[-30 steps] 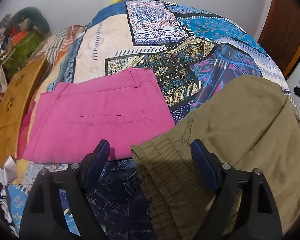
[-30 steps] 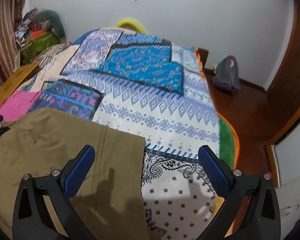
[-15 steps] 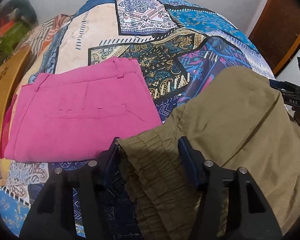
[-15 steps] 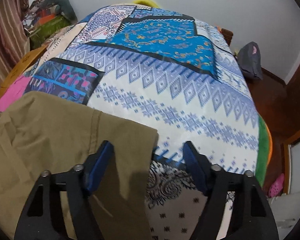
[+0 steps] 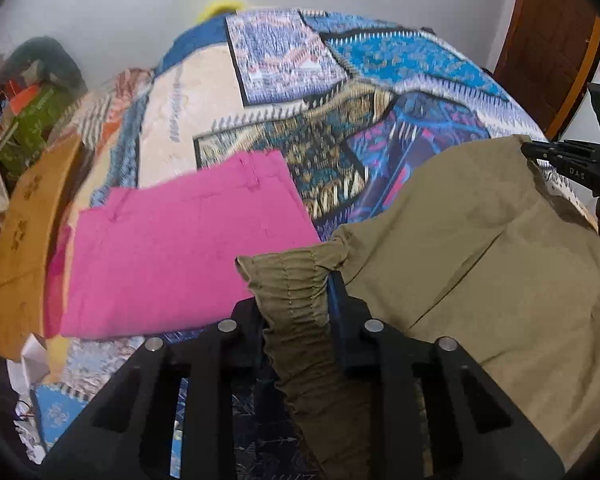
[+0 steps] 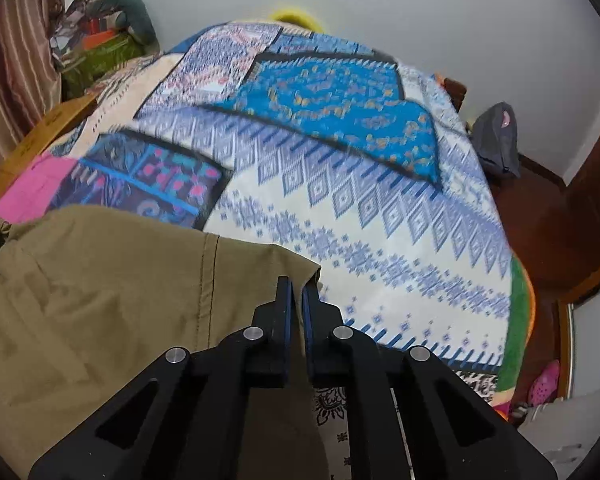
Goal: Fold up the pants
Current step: 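Lift the pants waistband with the left gripper while the right gripper lifts the leg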
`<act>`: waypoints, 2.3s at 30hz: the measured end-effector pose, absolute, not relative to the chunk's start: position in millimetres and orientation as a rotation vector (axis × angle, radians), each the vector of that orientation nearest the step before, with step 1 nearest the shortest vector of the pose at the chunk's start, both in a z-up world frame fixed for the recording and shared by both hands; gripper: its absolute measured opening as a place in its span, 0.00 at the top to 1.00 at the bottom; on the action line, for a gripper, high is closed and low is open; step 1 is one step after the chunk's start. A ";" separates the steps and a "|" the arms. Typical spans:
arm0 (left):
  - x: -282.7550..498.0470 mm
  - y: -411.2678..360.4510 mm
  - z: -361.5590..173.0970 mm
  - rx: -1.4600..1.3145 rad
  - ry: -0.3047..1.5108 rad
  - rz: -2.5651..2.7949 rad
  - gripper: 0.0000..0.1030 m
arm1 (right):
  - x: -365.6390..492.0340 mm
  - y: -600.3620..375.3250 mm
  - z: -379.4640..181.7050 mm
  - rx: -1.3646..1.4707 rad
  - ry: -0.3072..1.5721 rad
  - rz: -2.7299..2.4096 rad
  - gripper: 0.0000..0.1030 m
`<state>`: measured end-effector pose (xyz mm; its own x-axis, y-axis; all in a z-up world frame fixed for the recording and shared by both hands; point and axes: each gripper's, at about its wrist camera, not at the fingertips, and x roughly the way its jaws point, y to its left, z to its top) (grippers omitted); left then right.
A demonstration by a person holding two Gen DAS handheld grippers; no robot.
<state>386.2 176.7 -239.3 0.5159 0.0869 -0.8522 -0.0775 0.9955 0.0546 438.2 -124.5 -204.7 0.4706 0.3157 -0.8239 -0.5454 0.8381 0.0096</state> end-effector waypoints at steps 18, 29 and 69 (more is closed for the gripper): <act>381.8 173.4 -130.3 0.002 0.814 0.080 0.85 | 413.7 -146.9 -72.9 -0.130 0.730 0.516 0.97; 309.3 152.8 -104.7 -0.006 0.775 0.018 0.91 | 309.7 -182.4 -21.9 -0.091 0.669 0.546 0.97; 308.3 169.6 -166.4 -0.004 0.883 0.040 0.91 | 416.4 -110.8 -173.6 -0.297 0.939 0.581 0.48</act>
